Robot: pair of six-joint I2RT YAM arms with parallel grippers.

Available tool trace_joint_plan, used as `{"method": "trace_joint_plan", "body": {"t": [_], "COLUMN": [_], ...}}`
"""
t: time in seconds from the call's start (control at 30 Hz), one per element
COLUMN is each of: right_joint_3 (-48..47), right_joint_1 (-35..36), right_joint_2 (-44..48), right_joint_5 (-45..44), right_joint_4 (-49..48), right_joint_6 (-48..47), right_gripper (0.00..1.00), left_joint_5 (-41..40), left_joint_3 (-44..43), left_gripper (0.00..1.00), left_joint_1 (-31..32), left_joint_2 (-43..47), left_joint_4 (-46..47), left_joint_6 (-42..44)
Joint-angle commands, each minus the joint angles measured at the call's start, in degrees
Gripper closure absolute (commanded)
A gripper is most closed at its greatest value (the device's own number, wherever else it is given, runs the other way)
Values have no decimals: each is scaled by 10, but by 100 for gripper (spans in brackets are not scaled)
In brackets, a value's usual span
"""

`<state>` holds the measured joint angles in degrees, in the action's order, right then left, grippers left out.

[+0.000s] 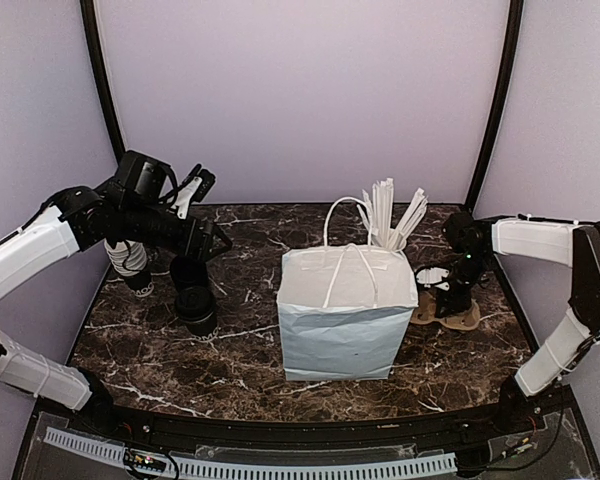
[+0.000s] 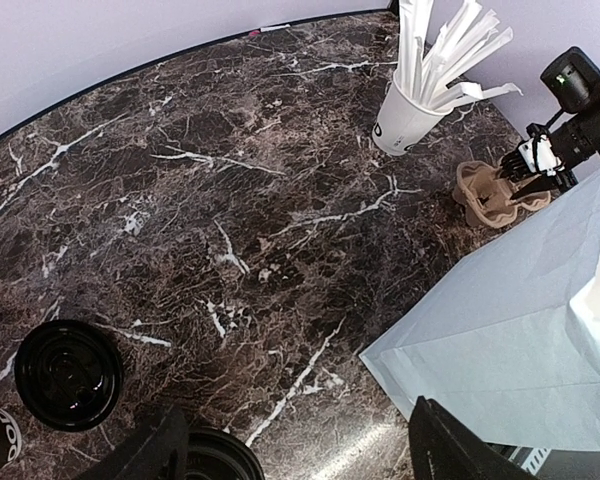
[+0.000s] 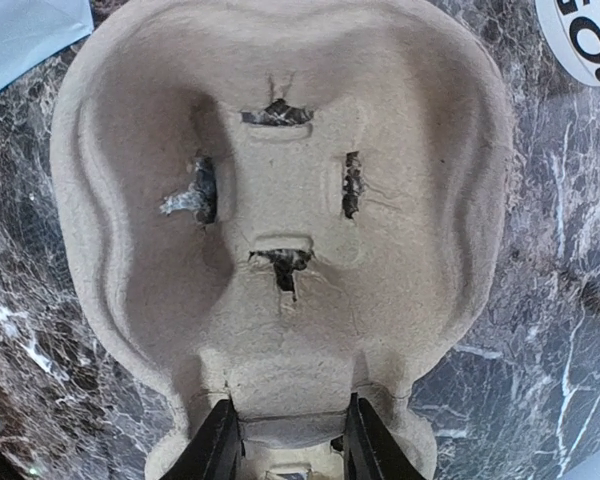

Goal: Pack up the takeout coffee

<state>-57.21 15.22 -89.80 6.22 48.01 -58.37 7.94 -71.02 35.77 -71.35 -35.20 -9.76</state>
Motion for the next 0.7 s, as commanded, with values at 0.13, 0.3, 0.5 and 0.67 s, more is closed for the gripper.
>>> {"method": "trace_joint_plan", "body": {"t": [0.13, 0.3, 0.5, 0.67], "right_joint_3": [-15, -52, -185, -299], "right_joint_1": [3, -5, -14, -14], "right_joint_2": [14, 50, 101, 125], "right_joint_5": [20, 26, 85, 177], "right_joint_4": [45, 87, 161, 187], "right_joint_6": [10, 18, 30, 53], "right_gripper": [71, 71, 69, 69], "left_joint_5": [7, 8, 10, 15], "left_joint_3": [10, 13, 17, 8], "left_gripper": [22, 21, 22, 21], "left_joint_1": [-3, -3, -3, -3], "left_joint_2": [14, 16, 15, -1], "left_joint_4": [12, 15, 23, 25], "left_joint_6": [-5, -5, -6, -9]}}
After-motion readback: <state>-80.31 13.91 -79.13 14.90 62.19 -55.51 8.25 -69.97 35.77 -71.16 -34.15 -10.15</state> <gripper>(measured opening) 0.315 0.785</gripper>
